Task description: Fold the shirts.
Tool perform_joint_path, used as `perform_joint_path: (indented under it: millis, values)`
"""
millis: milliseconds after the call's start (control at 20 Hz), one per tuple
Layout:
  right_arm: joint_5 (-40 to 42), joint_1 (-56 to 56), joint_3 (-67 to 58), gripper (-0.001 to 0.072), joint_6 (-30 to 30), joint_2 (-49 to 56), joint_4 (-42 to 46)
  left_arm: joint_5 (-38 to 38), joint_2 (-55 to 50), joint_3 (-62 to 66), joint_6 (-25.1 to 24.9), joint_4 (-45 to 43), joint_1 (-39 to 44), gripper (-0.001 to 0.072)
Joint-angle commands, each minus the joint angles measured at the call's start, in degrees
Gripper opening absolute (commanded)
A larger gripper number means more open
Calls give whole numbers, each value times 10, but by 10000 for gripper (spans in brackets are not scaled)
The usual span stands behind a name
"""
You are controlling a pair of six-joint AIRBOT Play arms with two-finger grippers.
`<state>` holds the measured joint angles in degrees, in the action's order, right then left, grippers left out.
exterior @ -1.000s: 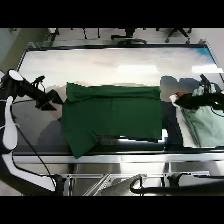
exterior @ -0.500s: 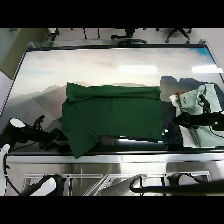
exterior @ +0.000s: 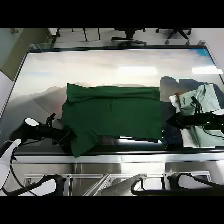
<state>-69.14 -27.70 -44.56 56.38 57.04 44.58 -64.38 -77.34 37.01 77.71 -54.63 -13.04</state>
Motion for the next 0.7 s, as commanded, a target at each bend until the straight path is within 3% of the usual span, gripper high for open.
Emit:
perform_joint_path:
  millis: [0,300,500,550,650]
  values:
    - [-1,9,8,366,0,13,-2,2,-14,69,-13,7,18,17]
    - [0,19,32,366,0,66,3,-59,49,148,-18,7,18,17]
    - [2,98,51,360,1,84,2,-69,87,139,-19,6,18,17]
    - [1,115,51,307,0,82,-8,-72,97,129,-19,5,17,17]
    - [-1,136,51,73,0,72,-37,-77,124,112,-18,-4,17,17]
